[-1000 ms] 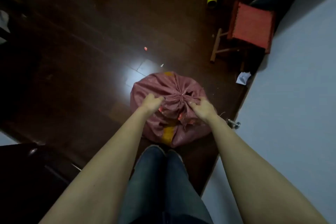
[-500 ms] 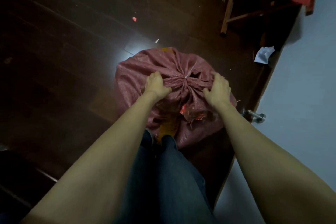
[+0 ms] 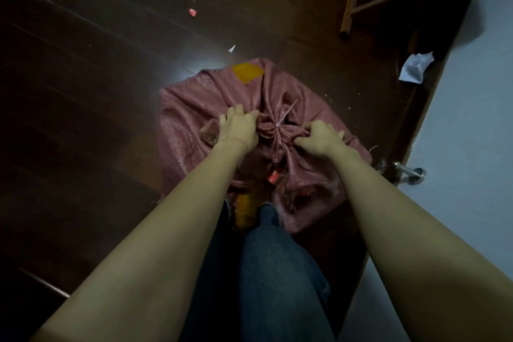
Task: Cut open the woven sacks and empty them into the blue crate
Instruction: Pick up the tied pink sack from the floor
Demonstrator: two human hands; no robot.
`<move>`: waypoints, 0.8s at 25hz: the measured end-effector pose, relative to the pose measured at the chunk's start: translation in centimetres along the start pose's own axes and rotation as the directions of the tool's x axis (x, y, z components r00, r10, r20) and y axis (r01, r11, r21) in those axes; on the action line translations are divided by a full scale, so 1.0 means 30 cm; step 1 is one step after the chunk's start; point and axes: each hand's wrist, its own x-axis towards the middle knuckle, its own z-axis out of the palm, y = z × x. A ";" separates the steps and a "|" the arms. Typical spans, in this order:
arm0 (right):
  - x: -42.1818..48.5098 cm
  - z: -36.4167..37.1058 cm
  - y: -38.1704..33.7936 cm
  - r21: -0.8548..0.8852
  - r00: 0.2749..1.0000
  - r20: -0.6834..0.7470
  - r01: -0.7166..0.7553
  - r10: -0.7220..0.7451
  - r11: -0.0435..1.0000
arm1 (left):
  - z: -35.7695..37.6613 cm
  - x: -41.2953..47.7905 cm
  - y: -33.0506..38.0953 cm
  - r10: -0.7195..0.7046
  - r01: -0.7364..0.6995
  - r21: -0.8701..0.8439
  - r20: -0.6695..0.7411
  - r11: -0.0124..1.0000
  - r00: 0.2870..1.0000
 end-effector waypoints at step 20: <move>-0.991 -0.760 -0.456 0.020 0.993 -0.010 0.116 -0.116 0.993 | -1.024 -0.828 0.084 -0.032 0.037 -0.071 0.076 0.997 0.997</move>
